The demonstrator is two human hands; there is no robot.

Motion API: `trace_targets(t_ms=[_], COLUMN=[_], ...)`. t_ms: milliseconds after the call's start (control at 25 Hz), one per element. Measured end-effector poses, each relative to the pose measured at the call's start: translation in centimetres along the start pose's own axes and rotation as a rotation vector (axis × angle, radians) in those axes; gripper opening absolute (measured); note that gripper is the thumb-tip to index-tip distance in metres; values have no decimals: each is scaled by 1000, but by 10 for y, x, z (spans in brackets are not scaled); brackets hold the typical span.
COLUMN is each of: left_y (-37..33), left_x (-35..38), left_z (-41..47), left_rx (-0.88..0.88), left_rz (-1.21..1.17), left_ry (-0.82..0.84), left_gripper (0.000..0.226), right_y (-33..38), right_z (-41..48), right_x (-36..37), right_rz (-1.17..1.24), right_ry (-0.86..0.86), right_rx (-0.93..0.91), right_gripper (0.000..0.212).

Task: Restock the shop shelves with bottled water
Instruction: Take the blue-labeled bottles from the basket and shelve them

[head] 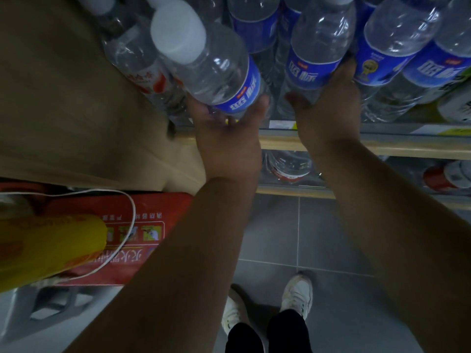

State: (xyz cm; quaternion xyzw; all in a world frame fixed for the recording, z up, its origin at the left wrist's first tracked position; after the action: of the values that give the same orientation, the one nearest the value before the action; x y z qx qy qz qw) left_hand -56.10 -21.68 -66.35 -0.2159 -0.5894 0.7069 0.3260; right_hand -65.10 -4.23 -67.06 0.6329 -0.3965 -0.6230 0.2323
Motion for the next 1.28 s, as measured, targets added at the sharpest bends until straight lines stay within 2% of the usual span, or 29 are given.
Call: trace_targets(t_ms=[120,240,400,560,680,800,1120,1280], left_y=[14,22,28,38,48,59,63,54], left_x=[17,33,48,42,31,31,42,40], left_z=[8,20,37,36,28,32,44,31], left_rx=[-92,-89,-91,-107,-134,-157,-91,-87], left_rz=[105,250,318,400,459,446,414,435], left_ry=[85,215,330,344,246,222,290,363], left_gripper=[67,70,70,67,53,51,55,64], right_y=[-3,-6,-10,-15,-18,-14,-4,-10], right_z=[0,0,0,0,0,4,15,4], right_x=[0,1,8,10,11,15,20,23], right_rz=[6,24,43,24,34,58,38,6], right_ry=[-4,-8,3,37,38,33,49,114], right_rx=[-4,11,55,102,139,139,123,100], right_gripper=[75,70,72,62,50,45,48,60])
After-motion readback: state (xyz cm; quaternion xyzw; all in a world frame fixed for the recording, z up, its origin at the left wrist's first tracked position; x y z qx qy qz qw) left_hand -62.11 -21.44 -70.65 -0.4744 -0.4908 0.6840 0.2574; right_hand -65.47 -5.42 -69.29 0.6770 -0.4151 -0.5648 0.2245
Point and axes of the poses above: each hand's wrist, its own z-axis towards the middle knuckle, its own x-axis out of the palm, y = z × x, the point moved 9 cm from there along z, towards the middle knuckle, and after that the axes turned 9 degrees about x, right-handed, at the moved point
